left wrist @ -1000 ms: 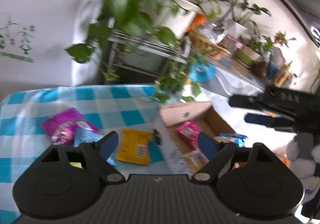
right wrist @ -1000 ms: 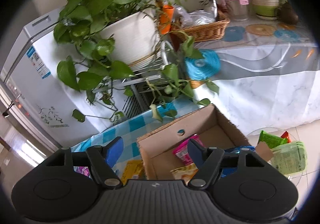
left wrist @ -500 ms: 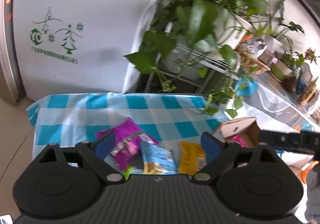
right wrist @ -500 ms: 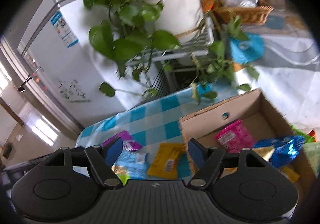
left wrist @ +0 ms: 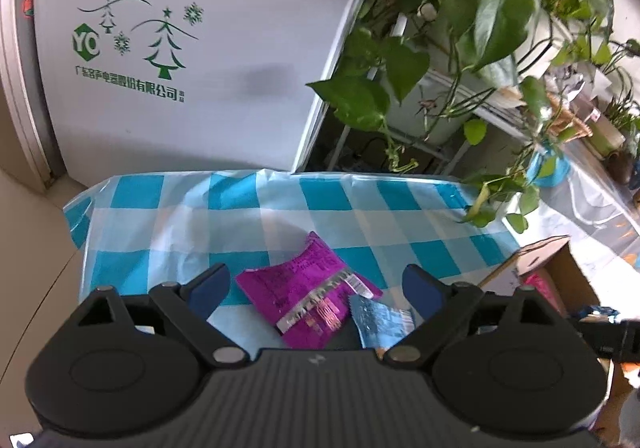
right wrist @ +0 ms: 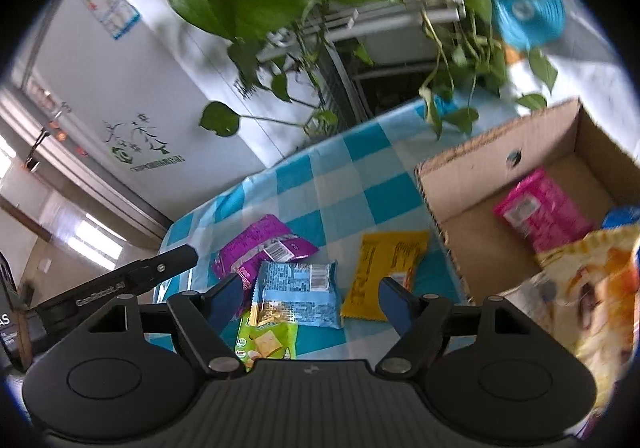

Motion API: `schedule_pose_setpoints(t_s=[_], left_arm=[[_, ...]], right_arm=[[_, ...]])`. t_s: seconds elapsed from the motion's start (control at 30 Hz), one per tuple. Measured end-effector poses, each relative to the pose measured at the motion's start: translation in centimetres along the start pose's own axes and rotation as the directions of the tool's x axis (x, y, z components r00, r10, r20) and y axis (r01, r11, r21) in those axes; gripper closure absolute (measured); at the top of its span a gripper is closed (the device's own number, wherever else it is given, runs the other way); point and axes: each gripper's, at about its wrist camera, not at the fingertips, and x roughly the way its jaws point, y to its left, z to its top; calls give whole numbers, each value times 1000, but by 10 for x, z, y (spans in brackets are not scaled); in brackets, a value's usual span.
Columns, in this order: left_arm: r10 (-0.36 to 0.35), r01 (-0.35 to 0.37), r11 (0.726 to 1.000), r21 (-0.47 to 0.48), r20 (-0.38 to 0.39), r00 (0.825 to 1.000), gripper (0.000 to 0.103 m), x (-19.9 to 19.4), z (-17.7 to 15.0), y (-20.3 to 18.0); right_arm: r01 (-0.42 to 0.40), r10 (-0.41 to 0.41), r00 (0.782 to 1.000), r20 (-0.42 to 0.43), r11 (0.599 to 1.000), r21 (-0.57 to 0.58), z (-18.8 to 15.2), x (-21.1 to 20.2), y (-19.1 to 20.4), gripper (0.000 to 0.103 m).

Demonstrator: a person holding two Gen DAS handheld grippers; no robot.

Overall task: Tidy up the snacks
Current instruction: 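Move both open tools back over the remaining snack packs on the table, then grasp the purple bag with the left tool while the right tool approaches the blue-white wafer pack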

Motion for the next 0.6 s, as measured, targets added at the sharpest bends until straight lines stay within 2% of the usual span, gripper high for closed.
schedule_pose_setpoints(t_s=[0.27,0.6], left_arm=[[25,-23,998,52,-26,999,10,43,14,-7],[49,-47,998,34,-66,997,10,84,14,-5]], right_arm=[[117,-116,993,-21,991,66,-5,32,1,23],[220,-217,975,-39,972,86,-9,62,5,32]])
